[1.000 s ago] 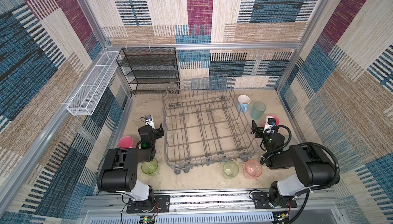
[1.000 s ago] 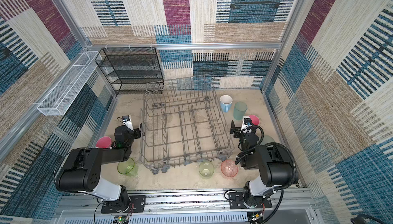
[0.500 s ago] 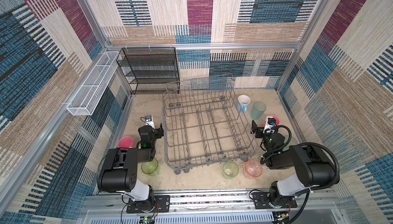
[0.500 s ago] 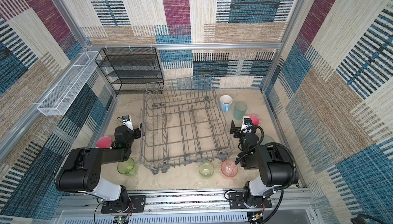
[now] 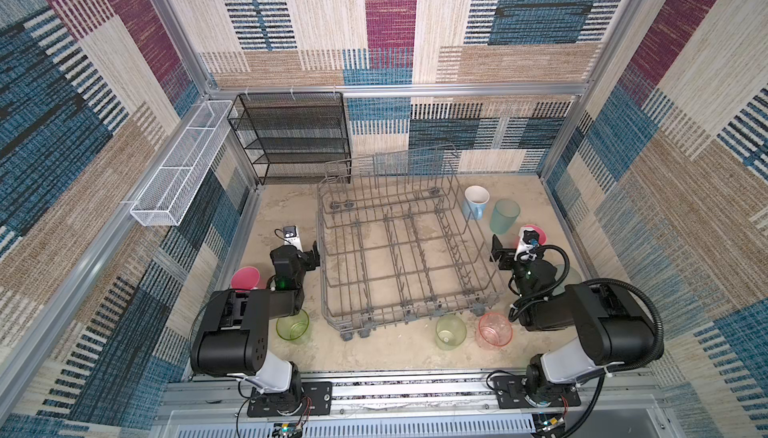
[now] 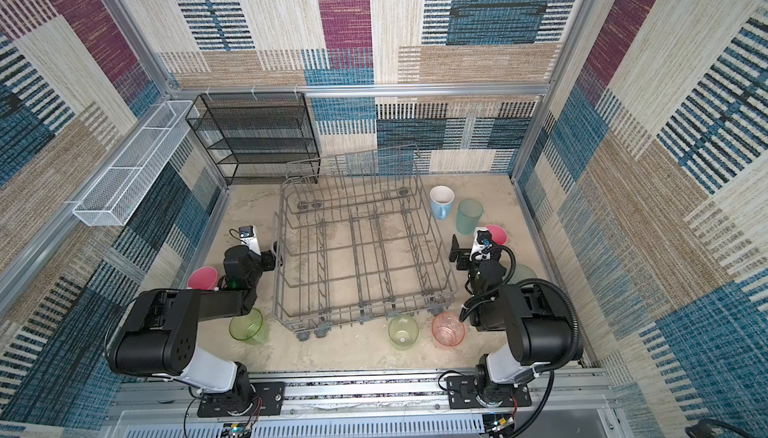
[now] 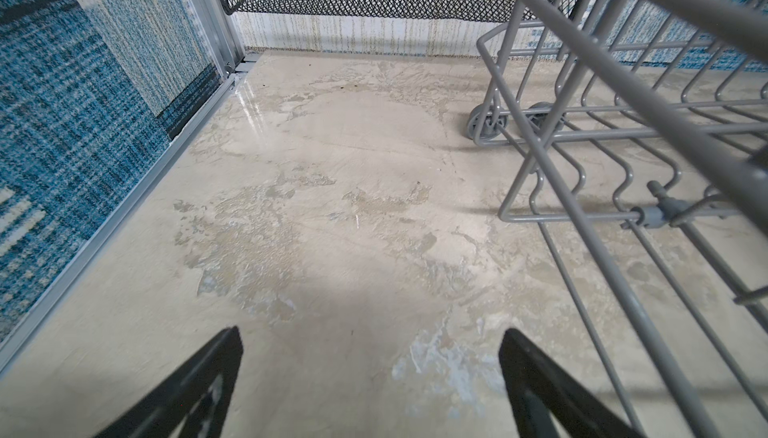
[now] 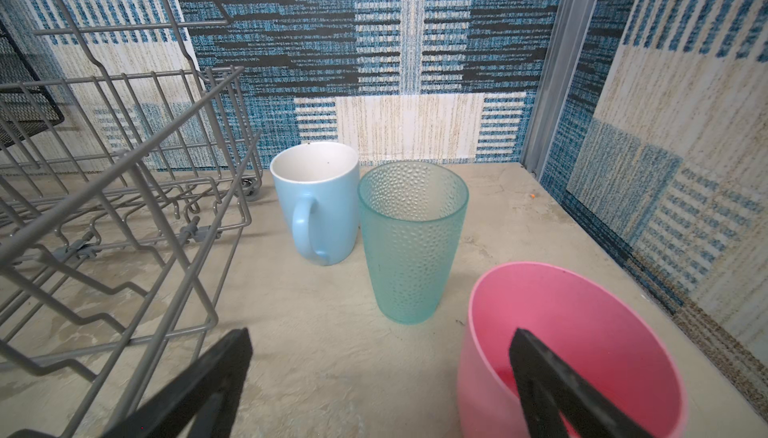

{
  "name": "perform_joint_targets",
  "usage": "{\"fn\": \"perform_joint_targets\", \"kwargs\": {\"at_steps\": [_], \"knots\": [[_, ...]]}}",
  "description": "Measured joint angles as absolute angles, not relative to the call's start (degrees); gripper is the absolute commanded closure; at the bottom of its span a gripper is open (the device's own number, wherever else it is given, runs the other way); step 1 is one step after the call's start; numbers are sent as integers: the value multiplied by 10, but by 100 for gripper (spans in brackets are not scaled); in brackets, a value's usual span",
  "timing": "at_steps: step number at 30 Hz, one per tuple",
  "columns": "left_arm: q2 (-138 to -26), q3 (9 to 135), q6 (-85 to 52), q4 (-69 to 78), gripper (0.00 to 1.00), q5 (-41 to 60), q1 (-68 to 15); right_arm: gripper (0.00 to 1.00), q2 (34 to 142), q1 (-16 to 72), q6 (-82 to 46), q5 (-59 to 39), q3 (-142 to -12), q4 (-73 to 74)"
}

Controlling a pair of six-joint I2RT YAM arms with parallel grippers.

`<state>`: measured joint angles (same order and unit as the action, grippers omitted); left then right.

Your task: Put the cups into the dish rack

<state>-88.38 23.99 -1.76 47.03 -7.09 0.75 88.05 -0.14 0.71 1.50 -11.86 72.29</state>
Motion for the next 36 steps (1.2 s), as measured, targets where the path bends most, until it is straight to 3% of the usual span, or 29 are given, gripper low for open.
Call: {"fn": "perform_joint_targets", "kwargs": {"at_steps": [14,36], "knots": [[-882,241,-17,463,2,-70,5,0,870,-2,7,6,-119,719],[-757,359,-28,195,5,-142,-37,0,714,0,-28,57,-172,539]]}}
